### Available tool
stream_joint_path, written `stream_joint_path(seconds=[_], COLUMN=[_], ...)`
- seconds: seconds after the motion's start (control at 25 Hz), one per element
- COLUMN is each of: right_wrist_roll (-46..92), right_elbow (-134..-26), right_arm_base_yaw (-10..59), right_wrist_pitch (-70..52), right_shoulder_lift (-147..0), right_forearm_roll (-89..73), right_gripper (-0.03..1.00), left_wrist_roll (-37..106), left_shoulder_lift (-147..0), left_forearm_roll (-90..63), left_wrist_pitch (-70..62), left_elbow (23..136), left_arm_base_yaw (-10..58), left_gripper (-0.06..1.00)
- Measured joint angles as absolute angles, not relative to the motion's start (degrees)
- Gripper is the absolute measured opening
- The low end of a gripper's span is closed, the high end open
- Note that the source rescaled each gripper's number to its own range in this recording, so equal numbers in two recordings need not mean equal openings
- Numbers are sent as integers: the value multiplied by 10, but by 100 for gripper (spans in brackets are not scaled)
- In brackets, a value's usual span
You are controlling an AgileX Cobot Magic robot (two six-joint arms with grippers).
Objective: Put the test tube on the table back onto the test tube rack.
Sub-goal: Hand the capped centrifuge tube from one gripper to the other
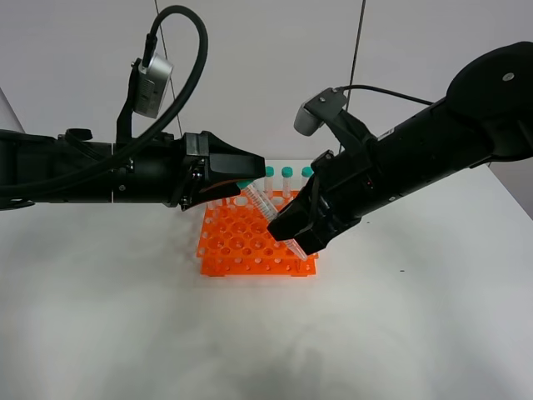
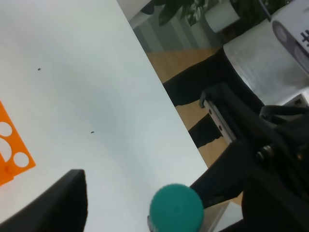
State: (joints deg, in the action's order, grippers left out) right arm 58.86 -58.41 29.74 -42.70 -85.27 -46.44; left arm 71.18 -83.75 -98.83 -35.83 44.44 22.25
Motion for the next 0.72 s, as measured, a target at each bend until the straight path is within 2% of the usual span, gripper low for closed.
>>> stream_joint_path(seconds=[0.48,0.72], right_wrist_roll=[575,569], right_elbow=[-584,-584], right_arm_base_yaw=[297,297], right_wrist_pitch=[-421,-426], right_shoulder_lift=[-853,-853], right_forearm_roll=[-470,-470], right_gripper=[1,1], left_wrist_roll=[712,712], left_shoulder_lift=[-837,-837], left_forearm_roll=[-990,-990], left_wrist_pitch=[-374,-375], left_elbow=[445,445], left_arm_base_yaw=[222,222], left_gripper=[93,73])
